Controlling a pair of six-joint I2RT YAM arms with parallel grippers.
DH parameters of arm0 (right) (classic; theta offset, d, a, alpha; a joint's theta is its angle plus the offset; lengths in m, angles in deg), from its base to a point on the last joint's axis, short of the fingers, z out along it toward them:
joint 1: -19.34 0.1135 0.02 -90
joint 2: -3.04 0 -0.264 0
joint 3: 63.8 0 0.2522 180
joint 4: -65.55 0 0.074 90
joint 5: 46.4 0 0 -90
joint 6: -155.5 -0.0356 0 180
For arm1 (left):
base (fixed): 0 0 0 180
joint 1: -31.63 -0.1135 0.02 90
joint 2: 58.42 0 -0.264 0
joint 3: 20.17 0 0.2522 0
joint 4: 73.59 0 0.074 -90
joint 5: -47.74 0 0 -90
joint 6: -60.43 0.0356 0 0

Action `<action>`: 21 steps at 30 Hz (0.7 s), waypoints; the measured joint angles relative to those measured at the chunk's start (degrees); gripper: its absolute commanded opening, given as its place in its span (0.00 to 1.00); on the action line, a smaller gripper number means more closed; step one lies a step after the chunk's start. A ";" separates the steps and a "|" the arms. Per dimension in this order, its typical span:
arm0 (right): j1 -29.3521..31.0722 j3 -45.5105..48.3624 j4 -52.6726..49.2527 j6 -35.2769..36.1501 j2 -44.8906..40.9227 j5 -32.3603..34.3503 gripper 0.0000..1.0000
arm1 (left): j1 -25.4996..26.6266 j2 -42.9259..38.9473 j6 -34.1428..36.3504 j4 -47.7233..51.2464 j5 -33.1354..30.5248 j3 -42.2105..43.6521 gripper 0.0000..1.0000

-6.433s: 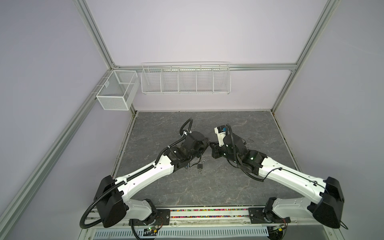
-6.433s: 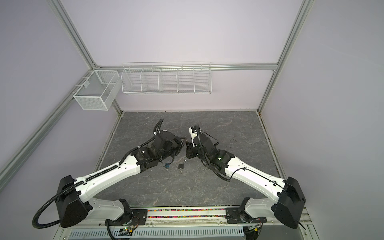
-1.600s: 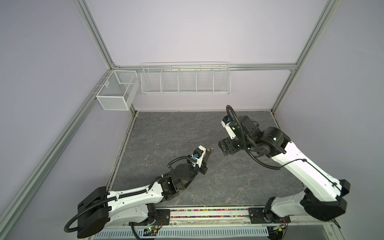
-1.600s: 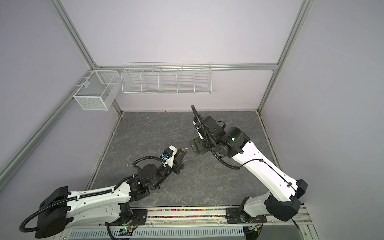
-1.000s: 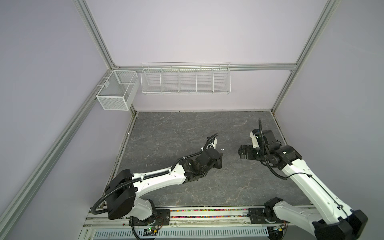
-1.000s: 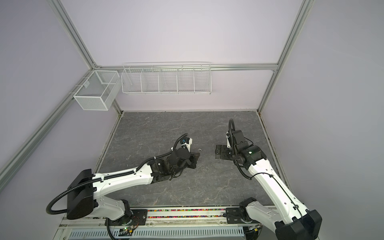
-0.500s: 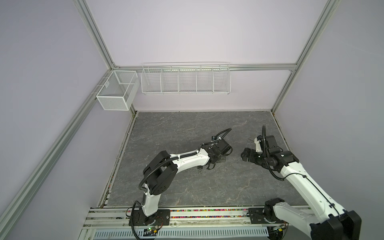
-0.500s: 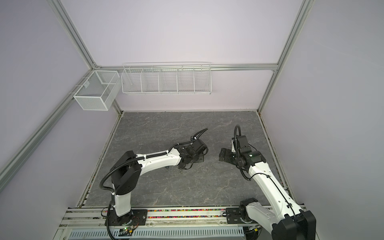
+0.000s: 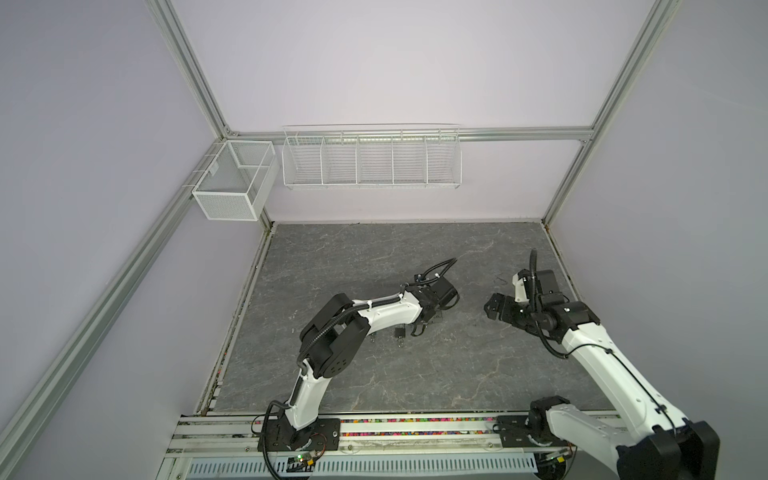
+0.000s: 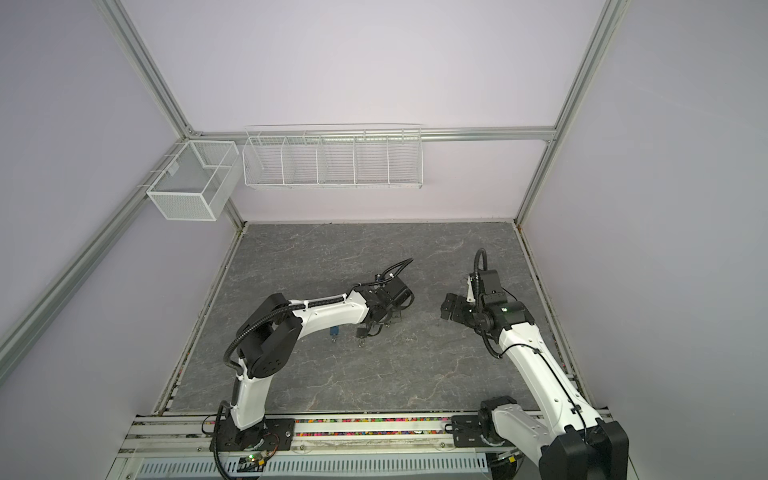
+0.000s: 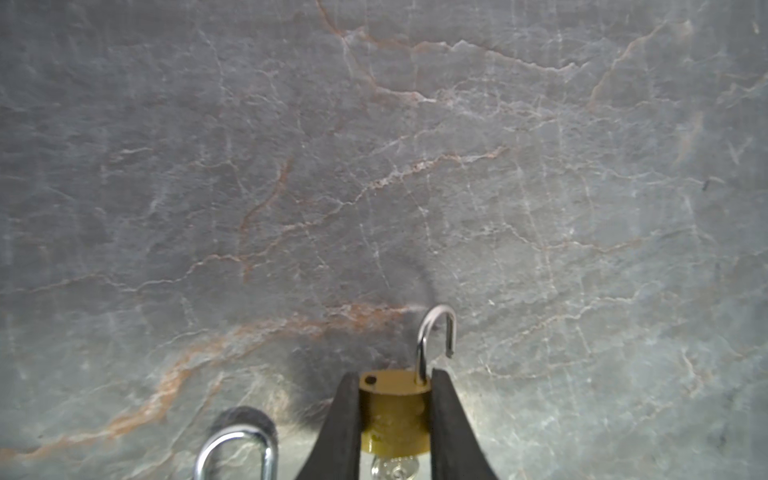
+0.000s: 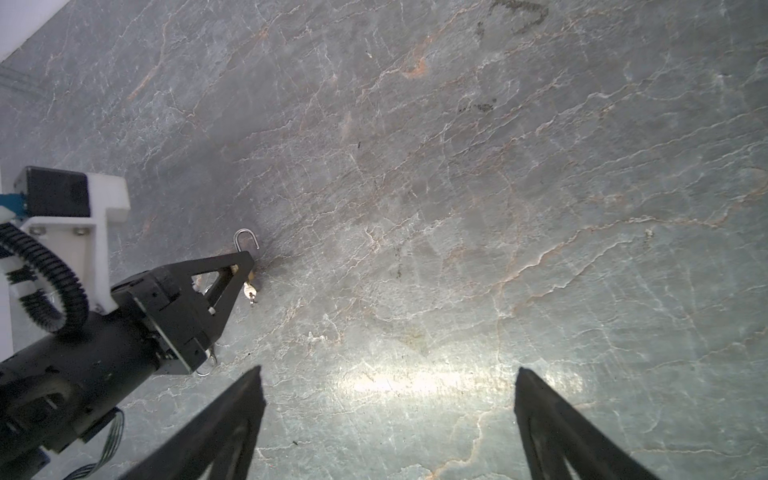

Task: Unlock with the key
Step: 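Lower the opened brass padlock onto the table and open the left gripper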

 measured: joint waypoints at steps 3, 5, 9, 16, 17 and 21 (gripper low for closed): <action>0.00 0.00 0.22 0.00 0.72 -0.24 0.95 | -0.07 0.59 -0.35 0.22 -0.09 -0.17 0.00; 0.00 0.02 0.46 -0.02 1.07 -0.52 0.95 | -0.20 0.72 -0.42 0.26 -0.35 -0.39 0.00; 0.00 0.02 0.96 -0.04 1.57 -1.05 0.95 | -0.66 0.76 -0.63 0.50 -1.01 -0.46 0.00; 0.00 0.00 1.22 -0.13 3.32 -1.36 0.96 | -1.29 0.76 -1.03 0.76 -1.99 -0.35 0.31; 0.00 0.02 1.33 -0.24 3.26 -1.31 0.96 | -1.29 0.76 -1.01 0.79 -1.99 -0.33 0.37; 0.00 0.33 1.44 -0.24 3.13 -1.25 0.96 | -1.29 0.61 -1.44 0.76 -2.01 -0.26 0.47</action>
